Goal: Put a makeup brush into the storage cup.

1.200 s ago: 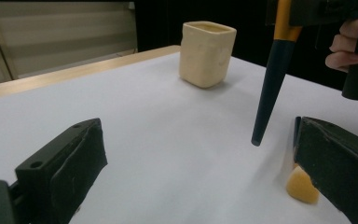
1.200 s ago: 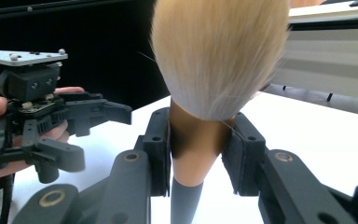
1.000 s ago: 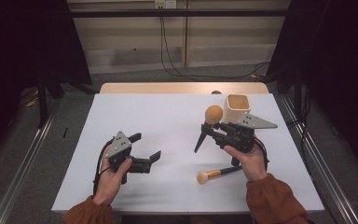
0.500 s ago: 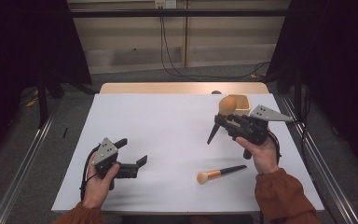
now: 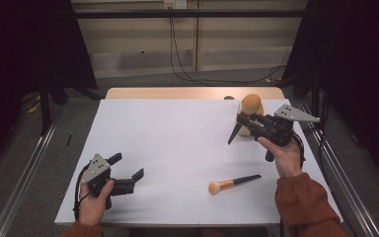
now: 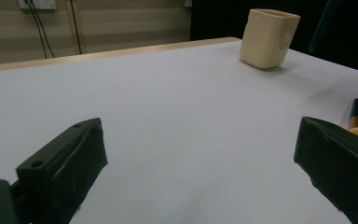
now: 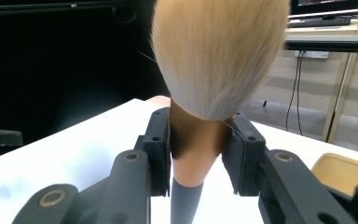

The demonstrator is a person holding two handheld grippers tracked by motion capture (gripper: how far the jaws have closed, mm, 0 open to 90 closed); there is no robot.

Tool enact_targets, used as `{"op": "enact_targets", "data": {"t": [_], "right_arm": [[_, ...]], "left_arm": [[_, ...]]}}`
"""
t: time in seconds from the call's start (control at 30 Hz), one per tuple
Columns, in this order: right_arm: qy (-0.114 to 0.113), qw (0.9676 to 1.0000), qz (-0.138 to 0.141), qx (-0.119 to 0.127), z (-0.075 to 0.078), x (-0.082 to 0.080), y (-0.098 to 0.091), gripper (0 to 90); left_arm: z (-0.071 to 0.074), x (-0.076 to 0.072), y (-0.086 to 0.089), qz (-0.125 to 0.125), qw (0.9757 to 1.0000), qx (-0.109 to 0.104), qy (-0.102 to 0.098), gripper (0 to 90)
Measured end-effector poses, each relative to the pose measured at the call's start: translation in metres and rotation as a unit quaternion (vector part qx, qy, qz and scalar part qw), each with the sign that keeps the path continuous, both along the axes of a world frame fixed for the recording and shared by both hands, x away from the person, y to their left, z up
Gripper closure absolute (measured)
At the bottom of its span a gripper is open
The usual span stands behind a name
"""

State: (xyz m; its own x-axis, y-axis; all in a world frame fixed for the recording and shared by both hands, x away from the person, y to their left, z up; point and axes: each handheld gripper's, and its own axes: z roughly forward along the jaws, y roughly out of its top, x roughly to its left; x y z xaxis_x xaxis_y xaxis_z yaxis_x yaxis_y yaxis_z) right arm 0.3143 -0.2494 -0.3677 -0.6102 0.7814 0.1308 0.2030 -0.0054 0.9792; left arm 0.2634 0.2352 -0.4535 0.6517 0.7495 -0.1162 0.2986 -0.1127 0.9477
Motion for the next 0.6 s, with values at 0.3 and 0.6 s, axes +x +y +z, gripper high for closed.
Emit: {"op": "enact_targets", "data": {"t": [0.3,0.6], "right_arm": [[-0.003,0.9999,-0.012,-0.004,0.009,0.008,-0.010,65.3],[-0.015,0.9994,-0.026,-0.019,0.026,0.019,-0.018,65.3]], "left_arm": [[-0.004,0.000,0.003,0.014,0.9999,-0.003,-0.004,2.1],[-0.004,0.001,0.005,0.005,0.9999,-0.004,-0.009,1.8]]}}
